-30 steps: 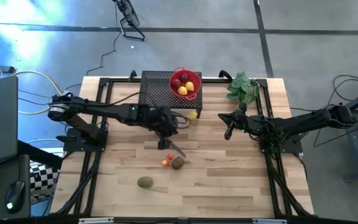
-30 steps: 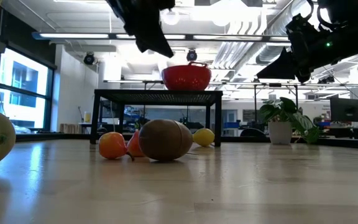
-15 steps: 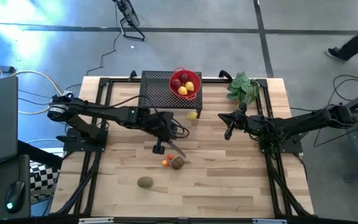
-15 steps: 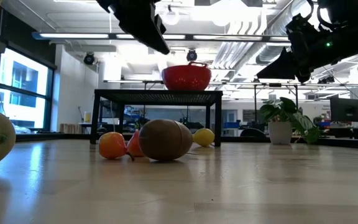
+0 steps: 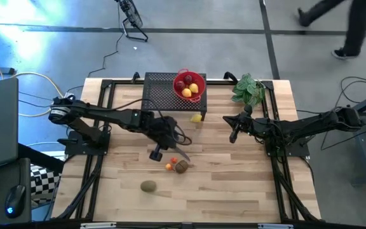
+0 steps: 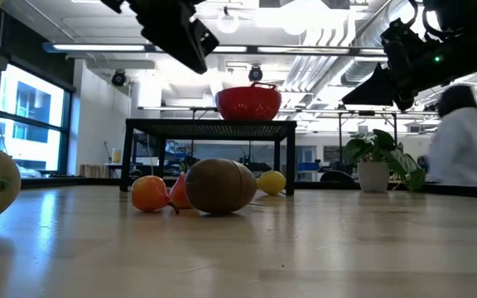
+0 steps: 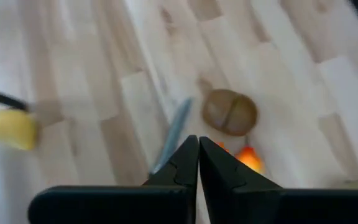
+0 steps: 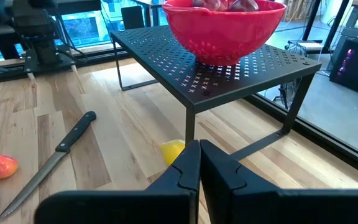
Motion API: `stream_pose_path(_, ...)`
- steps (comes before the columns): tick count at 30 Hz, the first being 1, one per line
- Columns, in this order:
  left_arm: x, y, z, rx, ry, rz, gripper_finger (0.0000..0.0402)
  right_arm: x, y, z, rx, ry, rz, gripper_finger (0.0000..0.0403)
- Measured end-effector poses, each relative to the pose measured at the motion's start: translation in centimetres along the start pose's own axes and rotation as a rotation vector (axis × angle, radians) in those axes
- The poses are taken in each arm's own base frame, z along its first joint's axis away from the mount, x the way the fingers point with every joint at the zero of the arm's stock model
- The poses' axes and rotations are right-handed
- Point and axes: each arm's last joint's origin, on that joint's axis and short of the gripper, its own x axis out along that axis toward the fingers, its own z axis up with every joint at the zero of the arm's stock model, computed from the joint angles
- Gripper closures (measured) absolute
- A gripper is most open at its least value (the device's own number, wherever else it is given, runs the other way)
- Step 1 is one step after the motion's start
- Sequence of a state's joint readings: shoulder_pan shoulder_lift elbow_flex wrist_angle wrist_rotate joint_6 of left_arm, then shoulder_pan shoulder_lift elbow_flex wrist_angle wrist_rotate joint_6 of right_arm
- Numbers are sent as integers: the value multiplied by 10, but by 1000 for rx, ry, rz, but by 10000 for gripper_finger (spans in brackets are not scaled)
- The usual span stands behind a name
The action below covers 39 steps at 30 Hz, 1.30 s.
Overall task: Pick & Place Fruit
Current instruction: Put the top pear into the colander on the shelf
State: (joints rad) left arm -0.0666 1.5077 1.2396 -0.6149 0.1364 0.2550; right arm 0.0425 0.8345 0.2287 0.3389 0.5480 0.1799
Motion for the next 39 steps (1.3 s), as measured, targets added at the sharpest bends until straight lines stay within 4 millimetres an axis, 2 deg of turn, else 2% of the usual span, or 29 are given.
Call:
stream_pose_path(4,5,-1,-2,-2,13,-59,347,0,0,0,8,0,0,400)
stream_pose_path(11,8,-1,-2,76,21,-65,234,0,0,-1,18,5,0,400)
stream_pose_path(14,8,-4,-3,122,27,-70,209,0,0,-2,22,23,-4,400)
stream_pose_path(24,16,-22,-1,125,59,-94,202,0,-1,-3,15,30,-6,400)
stream_pose_path(39,70,-22,-12,38,192,-103,202,0,-1,-3,13,32,-6,400)
